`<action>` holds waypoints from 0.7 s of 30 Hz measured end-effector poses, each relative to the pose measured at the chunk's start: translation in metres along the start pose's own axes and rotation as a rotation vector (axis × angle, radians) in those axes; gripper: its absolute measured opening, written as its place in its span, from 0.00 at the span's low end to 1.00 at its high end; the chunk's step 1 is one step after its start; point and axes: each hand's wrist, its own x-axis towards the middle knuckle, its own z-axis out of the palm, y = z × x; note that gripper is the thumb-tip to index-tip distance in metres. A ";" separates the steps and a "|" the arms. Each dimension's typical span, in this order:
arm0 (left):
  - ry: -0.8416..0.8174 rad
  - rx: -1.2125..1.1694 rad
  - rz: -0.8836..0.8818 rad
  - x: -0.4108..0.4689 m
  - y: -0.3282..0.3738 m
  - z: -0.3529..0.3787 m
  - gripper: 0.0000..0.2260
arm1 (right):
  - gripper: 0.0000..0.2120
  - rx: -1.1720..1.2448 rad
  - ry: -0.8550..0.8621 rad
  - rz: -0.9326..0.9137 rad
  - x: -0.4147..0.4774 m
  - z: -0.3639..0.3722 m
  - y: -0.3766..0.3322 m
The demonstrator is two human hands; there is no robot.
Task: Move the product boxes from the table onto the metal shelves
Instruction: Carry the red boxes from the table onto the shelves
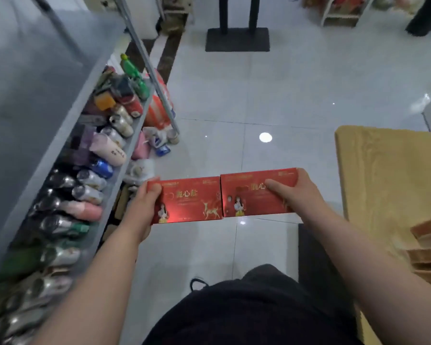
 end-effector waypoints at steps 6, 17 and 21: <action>0.260 -0.198 -0.015 -0.041 -0.010 -0.097 0.08 | 0.30 -0.093 -0.257 -0.124 0.014 0.100 -0.060; 0.848 -0.499 -0.020 -0.148 -0.028 -0.108 0.15 | 0.19 -0.270 -0.758 -0.446 0.027 0.196 -0.156; 1.047 -0.619 0.028 -0.198 -0.031 -0.087 0.18 | 0.14 -0.321 -0.923 -0.563 0.009 0.217 -0.177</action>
